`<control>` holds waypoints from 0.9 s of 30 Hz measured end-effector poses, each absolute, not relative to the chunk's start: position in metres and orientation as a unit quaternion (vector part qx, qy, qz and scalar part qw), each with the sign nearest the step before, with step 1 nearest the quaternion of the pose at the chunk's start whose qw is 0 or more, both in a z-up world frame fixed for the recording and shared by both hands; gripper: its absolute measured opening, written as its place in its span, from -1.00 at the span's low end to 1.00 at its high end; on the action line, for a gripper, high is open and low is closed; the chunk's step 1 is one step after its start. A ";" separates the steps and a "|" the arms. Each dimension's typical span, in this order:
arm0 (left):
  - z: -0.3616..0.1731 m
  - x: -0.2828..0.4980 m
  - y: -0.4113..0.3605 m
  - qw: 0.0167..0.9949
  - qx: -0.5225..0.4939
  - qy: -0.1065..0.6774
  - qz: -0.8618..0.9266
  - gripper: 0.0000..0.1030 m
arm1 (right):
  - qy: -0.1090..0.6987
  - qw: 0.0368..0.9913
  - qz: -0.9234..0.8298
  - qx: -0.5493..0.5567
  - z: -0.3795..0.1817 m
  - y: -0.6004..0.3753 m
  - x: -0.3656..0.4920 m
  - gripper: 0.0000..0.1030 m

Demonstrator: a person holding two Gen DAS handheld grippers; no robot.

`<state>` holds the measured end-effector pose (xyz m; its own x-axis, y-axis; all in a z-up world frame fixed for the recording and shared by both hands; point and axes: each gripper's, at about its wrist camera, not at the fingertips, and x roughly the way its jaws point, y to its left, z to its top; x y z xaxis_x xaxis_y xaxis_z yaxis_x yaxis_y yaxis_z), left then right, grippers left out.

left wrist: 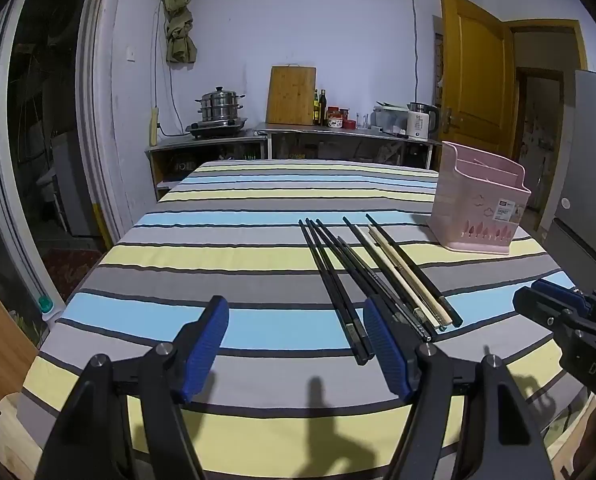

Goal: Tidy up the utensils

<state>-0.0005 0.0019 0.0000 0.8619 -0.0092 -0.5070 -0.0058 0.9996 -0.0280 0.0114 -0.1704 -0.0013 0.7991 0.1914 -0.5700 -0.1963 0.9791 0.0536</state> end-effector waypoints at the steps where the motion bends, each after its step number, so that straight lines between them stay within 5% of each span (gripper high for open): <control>1: -0.001 -0.001 0.003 0.965 -0.015 0.263 -0.001 0.40 | 0.300 0.948 0.102 -0.004 -0.002 -0.170 0.012 -0.42; 27: 0.001 0.001 -0.001 0.965 -0.017 0.263 -0.002 0.40 | 0.300 0.949 0.100 -0.007 -0.001 -0.170 0.010 -0.42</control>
<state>0.0006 -0.0006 0.0012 0.8616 -0.0130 -0.5075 -0.0052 0.9994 -0.0345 0.0103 -0.1697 -0.0014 0.8006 0.1854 -0.5697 -0.1933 0.9800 0.0473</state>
